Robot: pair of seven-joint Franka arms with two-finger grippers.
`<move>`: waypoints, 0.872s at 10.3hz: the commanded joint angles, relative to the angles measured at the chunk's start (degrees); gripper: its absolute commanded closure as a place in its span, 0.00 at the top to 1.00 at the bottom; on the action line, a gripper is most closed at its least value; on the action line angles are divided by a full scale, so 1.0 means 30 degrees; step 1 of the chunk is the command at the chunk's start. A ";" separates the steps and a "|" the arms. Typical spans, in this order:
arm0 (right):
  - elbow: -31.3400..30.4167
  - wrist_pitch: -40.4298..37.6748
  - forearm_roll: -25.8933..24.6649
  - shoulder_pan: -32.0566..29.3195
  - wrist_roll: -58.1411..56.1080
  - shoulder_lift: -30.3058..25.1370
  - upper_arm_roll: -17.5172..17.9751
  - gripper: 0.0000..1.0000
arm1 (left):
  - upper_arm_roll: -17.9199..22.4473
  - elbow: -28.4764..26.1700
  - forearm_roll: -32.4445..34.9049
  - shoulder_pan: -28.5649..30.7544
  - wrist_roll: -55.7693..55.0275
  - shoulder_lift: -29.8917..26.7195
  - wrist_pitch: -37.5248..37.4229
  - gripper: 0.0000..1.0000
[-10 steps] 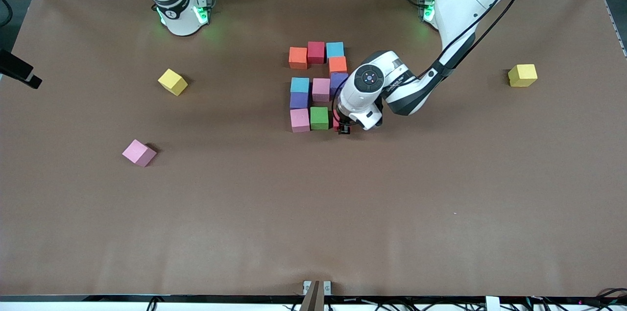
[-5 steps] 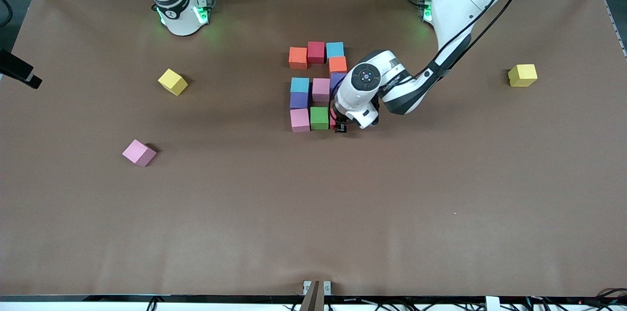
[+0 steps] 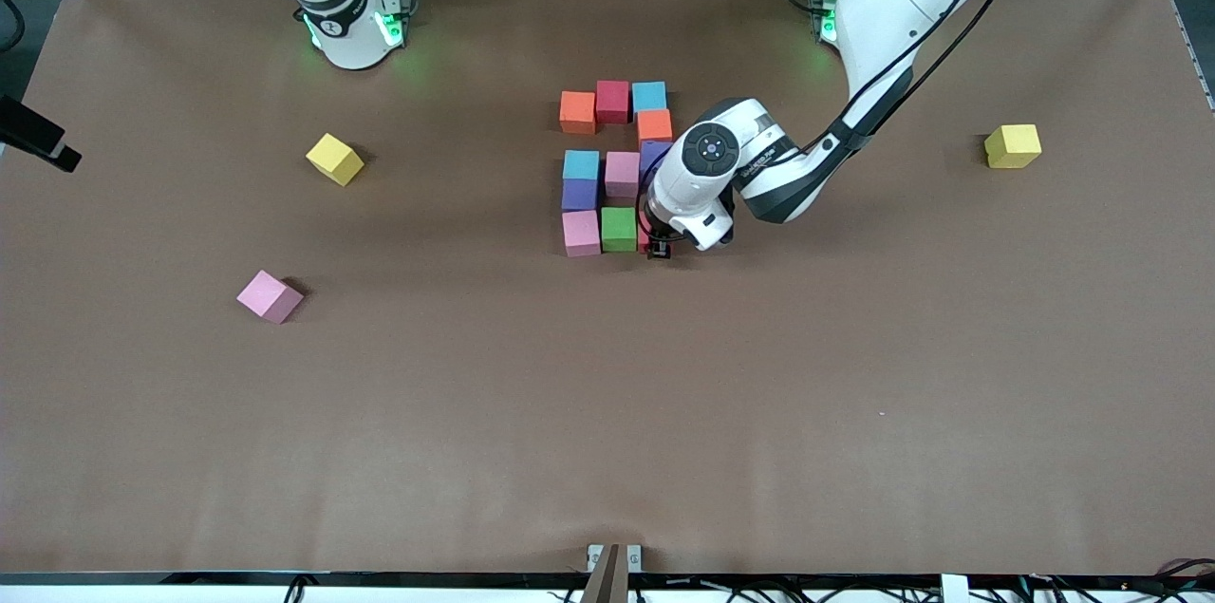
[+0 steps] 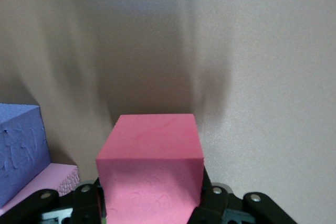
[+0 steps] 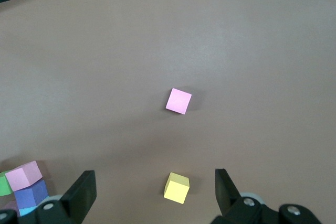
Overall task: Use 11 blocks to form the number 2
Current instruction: 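Lower the red cube beside the green cube with the left gripper and release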
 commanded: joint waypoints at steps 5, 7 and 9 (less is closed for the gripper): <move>0.0359 -0.0193 0.0201 0.0109 0.0008 0.0161 -0.0091 1.00 | 0.0008 0.0299 0.0372 -0.0121 -0.0363 0.0398 0.0145 0.34; 0.0359 -0.0193 0.0230 0.0109 0.0008 0.0161 -0.0120 1.00 | 0.0008 0.0473 0.0225 -0.0121 -0.0422 0.0486 0.0145 0.34; 0.0359 -0.0193 0.0230 0.0109 0.0008 0.0190 -0.0120 1.00 | 0.0008 0.0563 0.0195 -0.0121 -0.0451 0.0574 0.0145 0.34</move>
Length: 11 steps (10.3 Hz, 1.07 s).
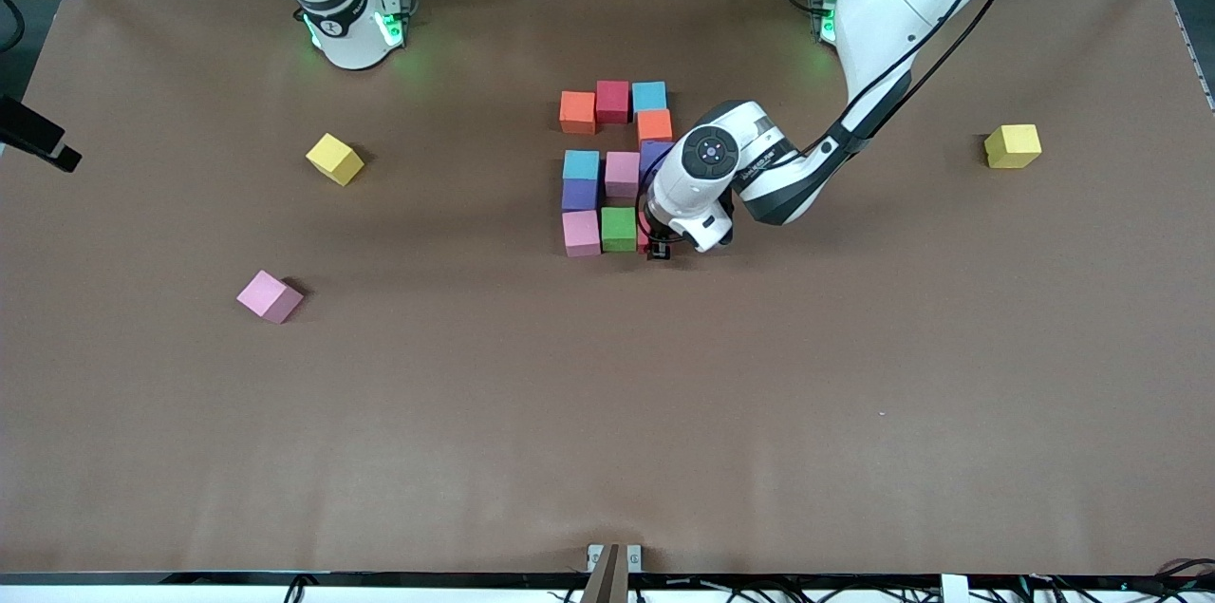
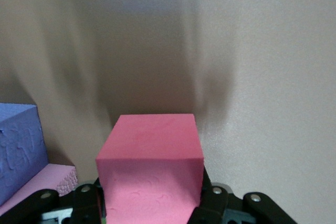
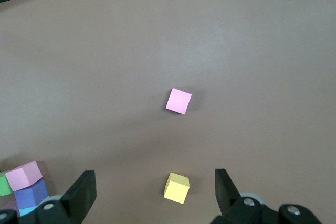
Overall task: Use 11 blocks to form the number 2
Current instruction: 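Lower the red cube beside the green cube with the left gripper and release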
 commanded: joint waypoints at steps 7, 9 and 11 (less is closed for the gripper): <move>0.0359 -0.0193 0.0230 0.0109 0.0008 0.0189 -0.0120 1.00 | 0.0035 0.0492 0.0166 -0.0385 -0.0451 0.0433 0.0125 0.59; 0.0359 -0.0193 0.0230 0.0109 0.0008 0.0189 -0.0120 1.00 | 0.0035 0.0492 0.0195 -0.0385 -0.0334 0.0433 0.0096 1.00; 0.0359 -0.0193 0.0230 0.0109 0.0008 0.0189 -0.0091 1.00 | 0.0035 0.0492 0.0283 -0.0355 -0.0333 0.0375 0.0096 1.00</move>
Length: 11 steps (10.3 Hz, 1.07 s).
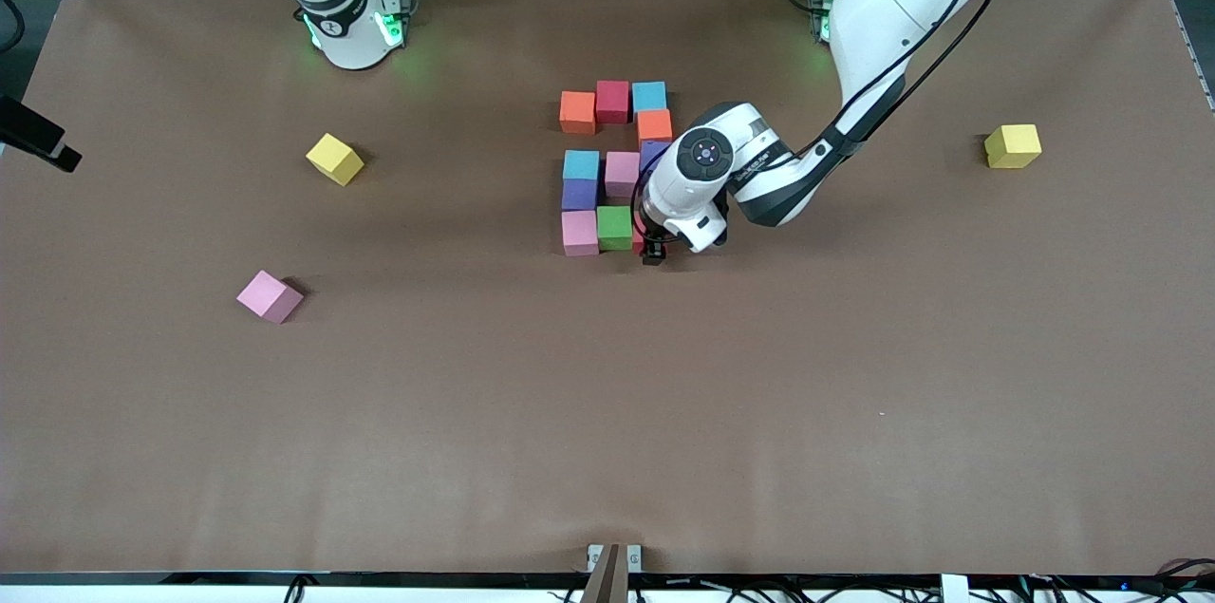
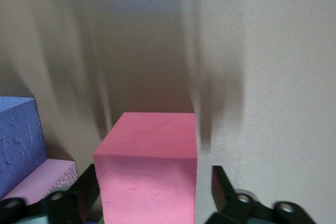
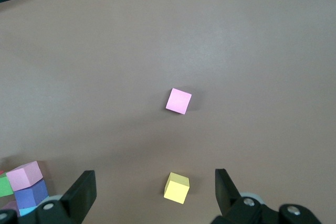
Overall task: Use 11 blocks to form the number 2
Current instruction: 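Lower the red cube beside the green cube with the left gripper and release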
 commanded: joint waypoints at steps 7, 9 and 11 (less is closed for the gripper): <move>0.0359 -0.0193 0.0230 0.0109 0.0037 0.0189 -0.0092 1.00 | -0.0168 0.0024 0.0459 -0.0030 -0.0333 -0.1459 -0.0735 1.00; 0.0359 -0.0193 0.0230 0.0108 0.0037 0.0189 -0.0092 1.00 | -0.0691 0.0109 0.0430 0.0057 -0.0246 -0.1872 -0.1289 1.00; 0.0359 -0.0193 0.0230 0.0109 0.0066 0.0189 -0.0092 1.00 | -0.1075 0.0372 0.0430 0.0203 -0.0099 -0.2544 -0.1584 1.00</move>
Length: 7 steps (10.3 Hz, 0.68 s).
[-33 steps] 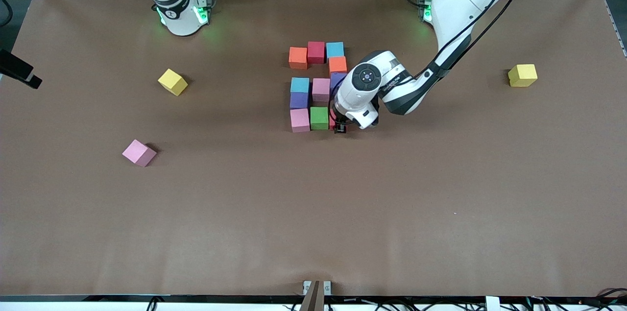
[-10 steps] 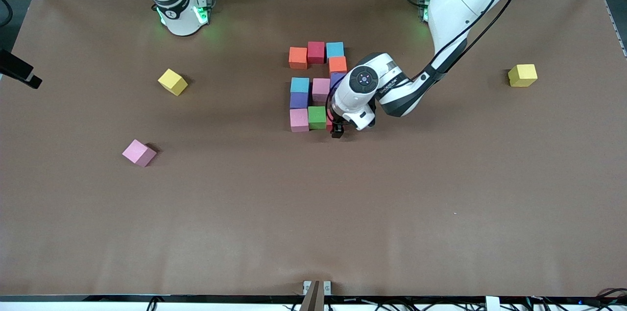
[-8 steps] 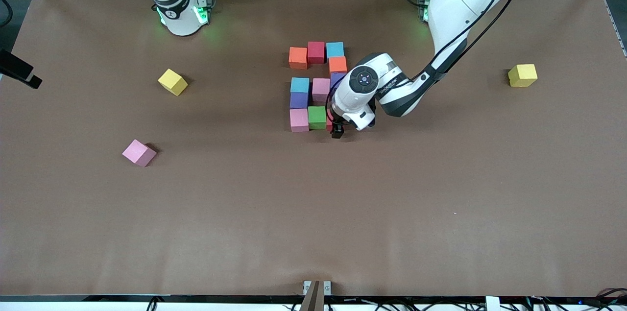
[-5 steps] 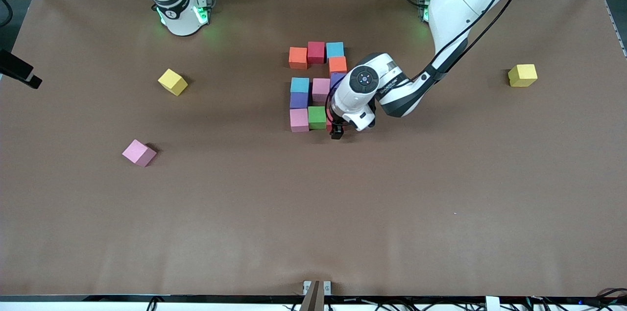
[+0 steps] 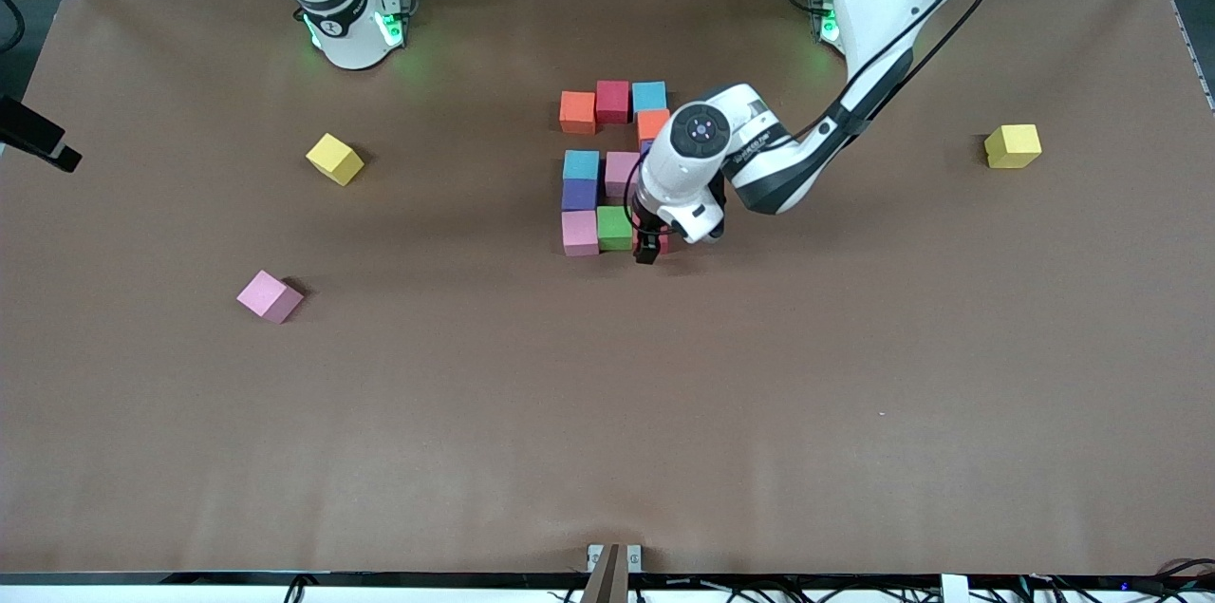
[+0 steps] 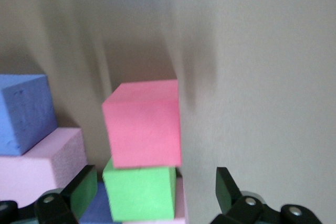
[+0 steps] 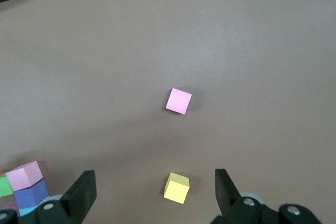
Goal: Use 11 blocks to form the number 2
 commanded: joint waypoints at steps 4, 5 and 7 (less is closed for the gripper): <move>0.0358 -0.0193 0.0229 0.0108 0.0066 0.0183 -0.0092 1.00 | -0.0462 0.3699 0.0465 0.0075 0.1854 -0.1368 -0.4231 1.00; 0.0358 -0.0193 0.0229 0.0108 0.0066 0.0183 -0.0092 1.00 | -0.0492 0.4463 0.0465 0.0220 0.3168 -0.1603 -0.4908 1.00; 0.0358 -0.0193 0.0229 0.0108 0.0066 0.0183 -0.0092 1.00 | -0.0376 0.5870 0.0436 0.0280 0.6125 -0.2131 -0.5760 1.00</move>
